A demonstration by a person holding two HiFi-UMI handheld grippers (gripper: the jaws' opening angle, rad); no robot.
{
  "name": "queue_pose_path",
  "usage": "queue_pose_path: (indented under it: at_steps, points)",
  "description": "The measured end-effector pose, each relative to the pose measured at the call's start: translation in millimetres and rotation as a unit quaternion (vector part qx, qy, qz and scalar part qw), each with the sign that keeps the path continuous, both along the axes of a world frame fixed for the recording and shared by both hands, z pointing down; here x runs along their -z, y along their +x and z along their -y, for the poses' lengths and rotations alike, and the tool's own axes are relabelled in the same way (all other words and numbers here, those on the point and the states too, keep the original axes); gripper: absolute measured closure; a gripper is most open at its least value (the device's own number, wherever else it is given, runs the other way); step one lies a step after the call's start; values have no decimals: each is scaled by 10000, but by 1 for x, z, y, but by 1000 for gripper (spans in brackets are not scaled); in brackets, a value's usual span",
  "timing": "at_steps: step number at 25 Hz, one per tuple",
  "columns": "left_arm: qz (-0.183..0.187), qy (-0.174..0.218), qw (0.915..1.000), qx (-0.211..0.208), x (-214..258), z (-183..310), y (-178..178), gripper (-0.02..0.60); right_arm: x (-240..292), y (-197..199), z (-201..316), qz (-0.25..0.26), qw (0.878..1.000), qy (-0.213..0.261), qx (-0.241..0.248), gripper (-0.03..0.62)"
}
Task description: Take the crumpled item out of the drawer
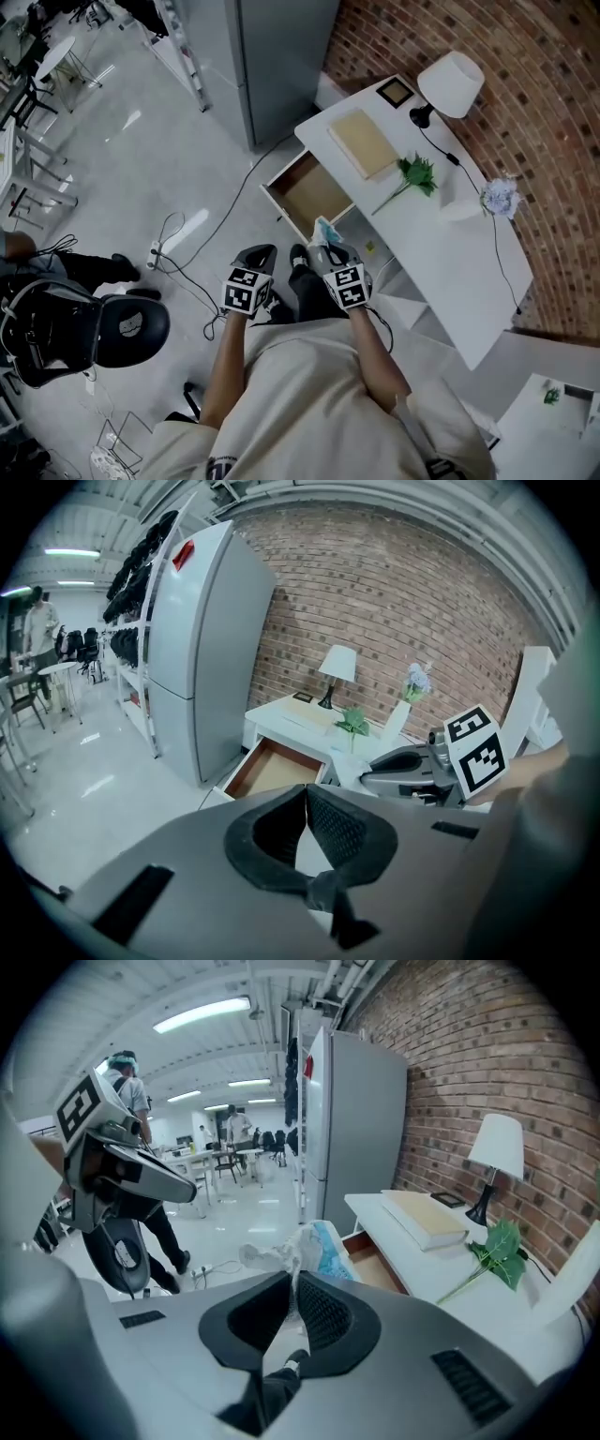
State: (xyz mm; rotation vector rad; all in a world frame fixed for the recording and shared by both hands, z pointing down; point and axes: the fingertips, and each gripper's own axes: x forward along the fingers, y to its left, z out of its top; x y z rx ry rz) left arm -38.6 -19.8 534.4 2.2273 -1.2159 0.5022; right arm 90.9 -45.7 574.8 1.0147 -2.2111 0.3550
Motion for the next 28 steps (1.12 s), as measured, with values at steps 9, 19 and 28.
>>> queue_pose_path:
  at_steps: [9, 19, 28]
  points:
    - [-14, 70, 9999, -148, 2, -19, 5, 565, 7, -12, -31, 371, 9993, 20, -7, 539]
    - [-19, 34, 9999, 118, -8, -21, -20, 565, 2, -23, -31, 219, 9997, 97, 29, 539]
    - [-82, 7, 9998, 199, -11, -15, -22, 565, 2, -24, -24, 210, 9997, 51, -95, 538]
